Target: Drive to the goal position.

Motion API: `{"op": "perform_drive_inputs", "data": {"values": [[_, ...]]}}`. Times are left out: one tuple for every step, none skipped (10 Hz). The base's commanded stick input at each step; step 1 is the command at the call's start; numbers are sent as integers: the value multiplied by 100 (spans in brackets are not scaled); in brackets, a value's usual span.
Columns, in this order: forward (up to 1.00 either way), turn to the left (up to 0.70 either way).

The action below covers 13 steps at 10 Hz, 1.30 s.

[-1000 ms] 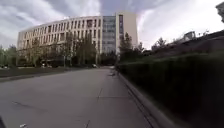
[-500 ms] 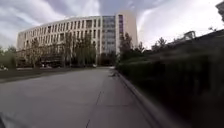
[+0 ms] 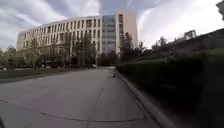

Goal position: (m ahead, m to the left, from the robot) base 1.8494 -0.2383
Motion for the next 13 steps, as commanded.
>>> {"op": "perform_drive_inputs", "data": {"values": [[85,0],[85,0],[85,0],[85,0],[85,0],[85,0],[85,0],[85,0],[85,0],[85,0],[85,0],[85,0],[85,0]]}}
